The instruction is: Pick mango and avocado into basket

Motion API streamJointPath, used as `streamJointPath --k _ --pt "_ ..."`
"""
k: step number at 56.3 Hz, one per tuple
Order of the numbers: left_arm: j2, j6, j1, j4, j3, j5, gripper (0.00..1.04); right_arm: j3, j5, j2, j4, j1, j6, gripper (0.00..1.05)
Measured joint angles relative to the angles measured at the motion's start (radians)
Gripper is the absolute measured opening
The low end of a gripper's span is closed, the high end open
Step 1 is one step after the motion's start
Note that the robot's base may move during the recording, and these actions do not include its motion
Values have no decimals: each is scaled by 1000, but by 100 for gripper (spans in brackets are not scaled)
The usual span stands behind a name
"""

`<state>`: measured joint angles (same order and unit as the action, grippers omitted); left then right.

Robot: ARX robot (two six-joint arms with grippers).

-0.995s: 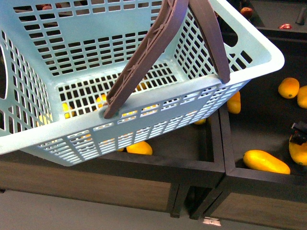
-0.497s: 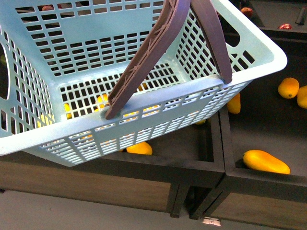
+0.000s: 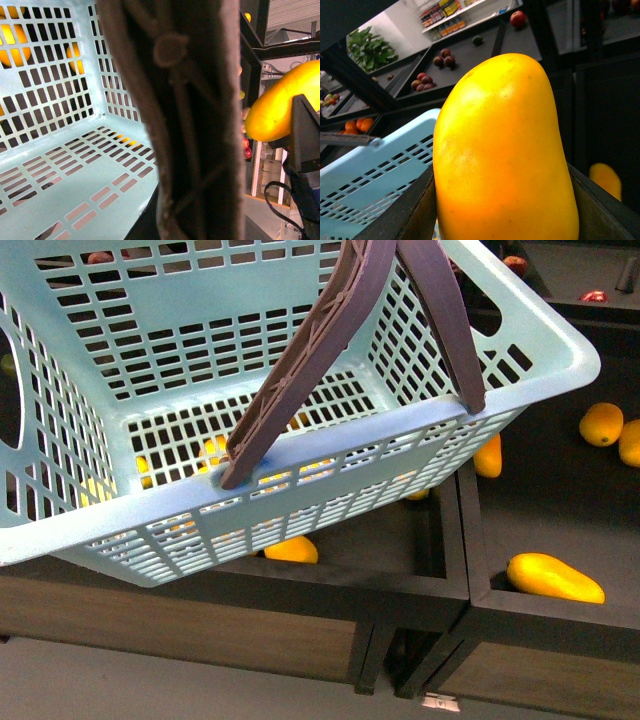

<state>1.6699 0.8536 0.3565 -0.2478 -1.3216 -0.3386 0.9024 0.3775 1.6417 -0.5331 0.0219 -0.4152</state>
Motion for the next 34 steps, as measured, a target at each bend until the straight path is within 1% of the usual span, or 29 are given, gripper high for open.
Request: streamJointPath --k 10,16,26,34 --pt "0 0 0 0 0 2 6 14 -40 39 2 -149 -1 63" --pt "0 0 0 0 0 2 6 23 -70 66 -14 -222 -13 63" --pt "0 0 0 0 0 2 6 23 -93 85 -17 -306 8 64" --pt "0 0 0 0 0 -2 6 22 -115 96 -8 -338 27 84"
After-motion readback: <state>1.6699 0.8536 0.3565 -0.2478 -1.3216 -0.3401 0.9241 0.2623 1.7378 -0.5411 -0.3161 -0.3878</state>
